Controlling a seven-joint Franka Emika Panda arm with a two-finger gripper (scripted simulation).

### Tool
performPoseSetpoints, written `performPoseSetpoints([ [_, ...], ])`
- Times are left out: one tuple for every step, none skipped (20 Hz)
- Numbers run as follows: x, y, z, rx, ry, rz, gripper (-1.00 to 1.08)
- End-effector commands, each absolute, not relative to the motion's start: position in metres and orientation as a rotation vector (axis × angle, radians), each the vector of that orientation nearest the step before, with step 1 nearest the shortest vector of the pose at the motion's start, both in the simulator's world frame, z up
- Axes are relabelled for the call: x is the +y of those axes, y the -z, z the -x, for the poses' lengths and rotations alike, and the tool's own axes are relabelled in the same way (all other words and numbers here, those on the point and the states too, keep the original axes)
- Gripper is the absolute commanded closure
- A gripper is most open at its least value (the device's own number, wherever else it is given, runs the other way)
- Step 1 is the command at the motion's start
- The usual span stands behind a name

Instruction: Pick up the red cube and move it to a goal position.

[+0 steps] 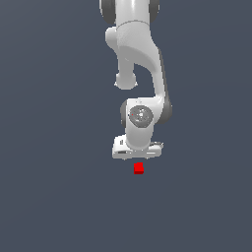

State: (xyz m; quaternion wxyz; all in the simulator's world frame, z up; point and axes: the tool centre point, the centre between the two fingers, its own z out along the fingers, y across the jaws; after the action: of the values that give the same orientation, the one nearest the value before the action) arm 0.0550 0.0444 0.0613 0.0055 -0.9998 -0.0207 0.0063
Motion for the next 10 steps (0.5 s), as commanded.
performPoseSetpoints([
  [0.048, -0.048, -0.065, -0.073, -0.012, 3.133, -0.92],
  [0.050, -0.044, -0.068, -0.076, -0.011, 3.134, -0.92],
  [0.051, -0.040, -0.071, -0.079, -0.009, 3.135, -0.92],
  [0.052, -0.037, -0.074, -0.081, -0.007, 3.136, -0.92],
  [0.053, -0.034, -0.077, -0.084, -0.006, 3.137, -0.92],
  [0.054, -0.031, -0.079, -0.086, -0.005, 3.138, -0.92],
  [0.055, -0.029, -0.081, -0.087, -0.004, 3.138, -0.92],
  [0.055, -0.026, -0.083, -0.089, -0.003, 3.139, -0.92],
  [0.056, -0.024, -0.085, -0.090, -0.002, 3.139, -0.92],
  [0.057, -0.023, -0.086, -0.091, -0.001, 3.140, -0.92],
])
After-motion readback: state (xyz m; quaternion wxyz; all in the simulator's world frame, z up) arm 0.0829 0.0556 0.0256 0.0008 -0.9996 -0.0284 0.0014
